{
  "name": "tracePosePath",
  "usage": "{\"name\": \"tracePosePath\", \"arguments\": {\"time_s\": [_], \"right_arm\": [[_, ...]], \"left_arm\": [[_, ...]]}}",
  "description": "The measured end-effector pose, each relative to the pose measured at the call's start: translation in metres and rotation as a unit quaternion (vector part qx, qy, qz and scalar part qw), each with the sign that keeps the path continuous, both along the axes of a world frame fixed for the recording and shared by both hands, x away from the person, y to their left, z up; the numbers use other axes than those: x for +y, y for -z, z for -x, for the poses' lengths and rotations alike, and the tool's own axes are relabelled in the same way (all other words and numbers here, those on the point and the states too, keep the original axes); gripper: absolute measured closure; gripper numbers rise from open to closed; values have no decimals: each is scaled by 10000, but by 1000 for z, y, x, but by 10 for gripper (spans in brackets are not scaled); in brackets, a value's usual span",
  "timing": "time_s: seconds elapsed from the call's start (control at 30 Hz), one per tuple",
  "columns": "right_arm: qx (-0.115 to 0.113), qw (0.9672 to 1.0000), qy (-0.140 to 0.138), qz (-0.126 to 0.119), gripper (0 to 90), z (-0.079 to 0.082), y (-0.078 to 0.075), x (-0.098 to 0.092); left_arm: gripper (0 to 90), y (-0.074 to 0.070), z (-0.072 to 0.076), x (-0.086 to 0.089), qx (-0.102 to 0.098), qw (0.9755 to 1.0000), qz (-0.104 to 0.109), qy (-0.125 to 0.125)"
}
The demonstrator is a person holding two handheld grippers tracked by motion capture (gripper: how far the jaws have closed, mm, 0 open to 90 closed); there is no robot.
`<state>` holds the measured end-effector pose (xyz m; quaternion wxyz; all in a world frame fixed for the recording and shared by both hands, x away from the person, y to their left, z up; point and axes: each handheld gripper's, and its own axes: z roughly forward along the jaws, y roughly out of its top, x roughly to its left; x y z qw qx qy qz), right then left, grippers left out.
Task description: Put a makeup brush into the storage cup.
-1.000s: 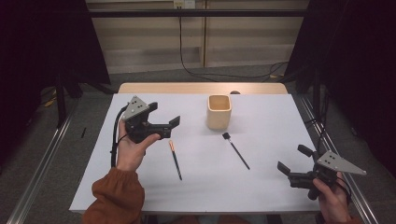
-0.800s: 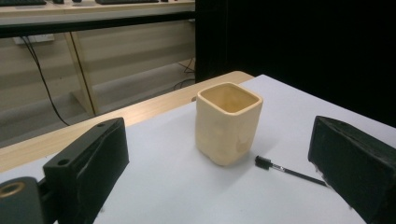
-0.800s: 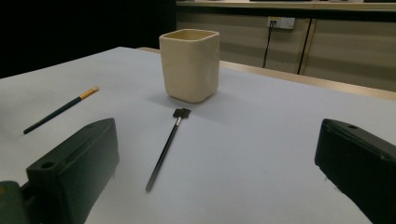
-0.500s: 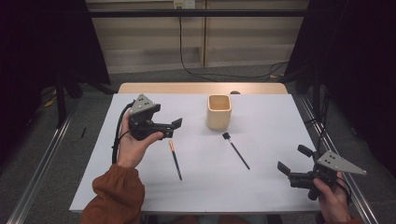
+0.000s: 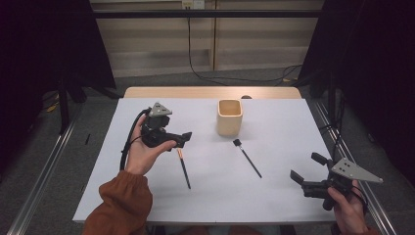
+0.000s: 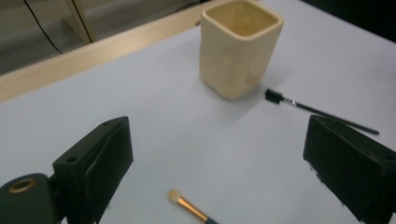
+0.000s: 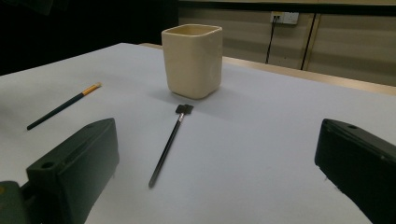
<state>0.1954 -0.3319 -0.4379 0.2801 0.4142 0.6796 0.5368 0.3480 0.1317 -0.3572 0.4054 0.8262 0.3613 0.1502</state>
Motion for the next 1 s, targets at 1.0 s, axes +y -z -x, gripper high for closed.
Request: {"name": "tracePosePath", "arguments": {"time_s": [1.0], "right_arm": [[-13, 10000, -55, 63, 0, 0, 0, 0]], "left_arm": [[89, 36, -8, -12, 1964, 9693, -1469, -157]]}}
